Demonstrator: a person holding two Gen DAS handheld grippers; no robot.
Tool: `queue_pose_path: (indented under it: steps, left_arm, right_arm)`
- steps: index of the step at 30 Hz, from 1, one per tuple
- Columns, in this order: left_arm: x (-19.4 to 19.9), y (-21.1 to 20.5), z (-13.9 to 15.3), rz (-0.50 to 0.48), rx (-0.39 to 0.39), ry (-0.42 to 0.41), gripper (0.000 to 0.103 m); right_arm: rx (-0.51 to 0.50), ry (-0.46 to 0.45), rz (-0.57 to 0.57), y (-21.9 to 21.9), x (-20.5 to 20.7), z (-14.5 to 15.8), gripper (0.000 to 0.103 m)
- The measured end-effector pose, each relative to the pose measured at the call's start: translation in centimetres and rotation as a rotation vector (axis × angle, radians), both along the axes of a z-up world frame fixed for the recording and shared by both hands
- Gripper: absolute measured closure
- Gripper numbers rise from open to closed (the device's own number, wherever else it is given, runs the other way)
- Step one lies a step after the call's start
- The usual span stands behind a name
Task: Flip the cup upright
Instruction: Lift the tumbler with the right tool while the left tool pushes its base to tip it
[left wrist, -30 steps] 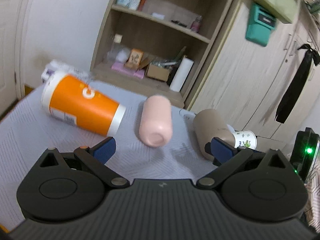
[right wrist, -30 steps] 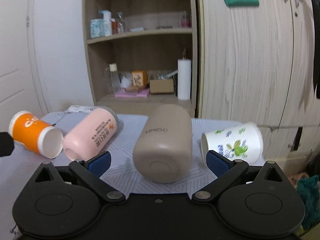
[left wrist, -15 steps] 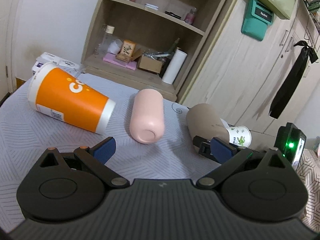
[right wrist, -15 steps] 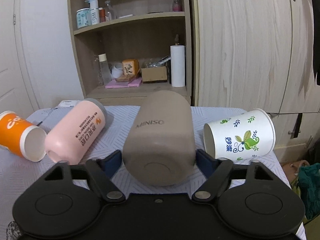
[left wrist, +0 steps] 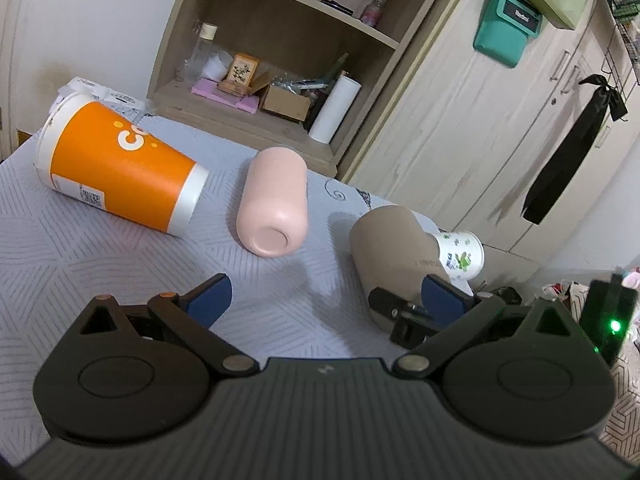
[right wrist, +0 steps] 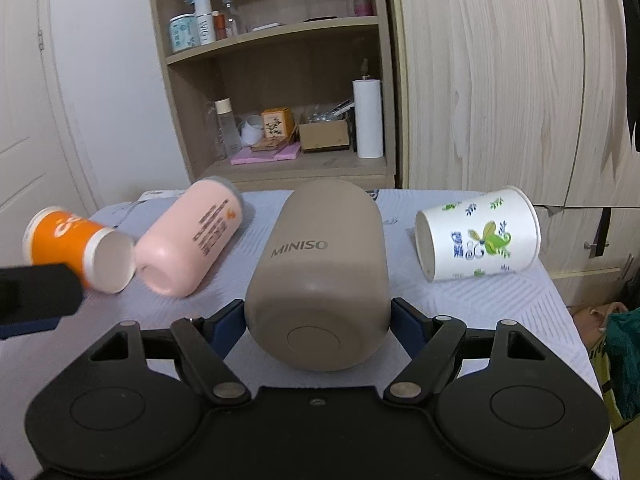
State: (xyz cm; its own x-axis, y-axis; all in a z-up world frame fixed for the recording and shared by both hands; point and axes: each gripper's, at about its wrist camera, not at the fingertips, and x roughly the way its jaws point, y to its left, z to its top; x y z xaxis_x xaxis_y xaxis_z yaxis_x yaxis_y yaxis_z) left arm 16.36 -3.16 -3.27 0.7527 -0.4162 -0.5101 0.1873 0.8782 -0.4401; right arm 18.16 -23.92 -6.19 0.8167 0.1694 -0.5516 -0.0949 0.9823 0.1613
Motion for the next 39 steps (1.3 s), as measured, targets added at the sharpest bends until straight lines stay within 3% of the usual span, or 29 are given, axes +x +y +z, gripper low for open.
queue_pose_path:
  steps: [8,13,22,31,35,39]
  left_arm:
    - [-1.0,-0.1,-0.6,-0.053,-0.059,0.053,0.000]
    - [-1.7,-0.9,-0.8,-0.058,-0.037,0.055,0.000]
    - [-0.9,-1.9,-2.0,-0.166,-0.157,0.137,0.000]
    - [3.1,-2.5,-3.7,-0.257,-0.226,0.272,0.000]
    - [5.0,-2.8,-4.3,-0.267,-0.243,0.321,0.001]
    - [6.2,-2.9,-4.7,-0.272,-0.285,0.336,0.001]
  right_arm:
    - [0.033,0.028,0.028,0.3,-3.6,0.3,0.021]
    - [0.046,0.045,0.049,0.2,-6.0,0.5,0.021]
    - [0.066,0.080,0.062,-0.1,-8.3,0.5,0.021]
    - [0.106,0.111,0.087,-1.0,-7.8,0.5,0.020]
    - [0.164,0.124,0.148,-2.1,-7.2,1.2,0.016]
    - [0.156,0.143,0.203,-3.1,-5.6,1.8,0.013]
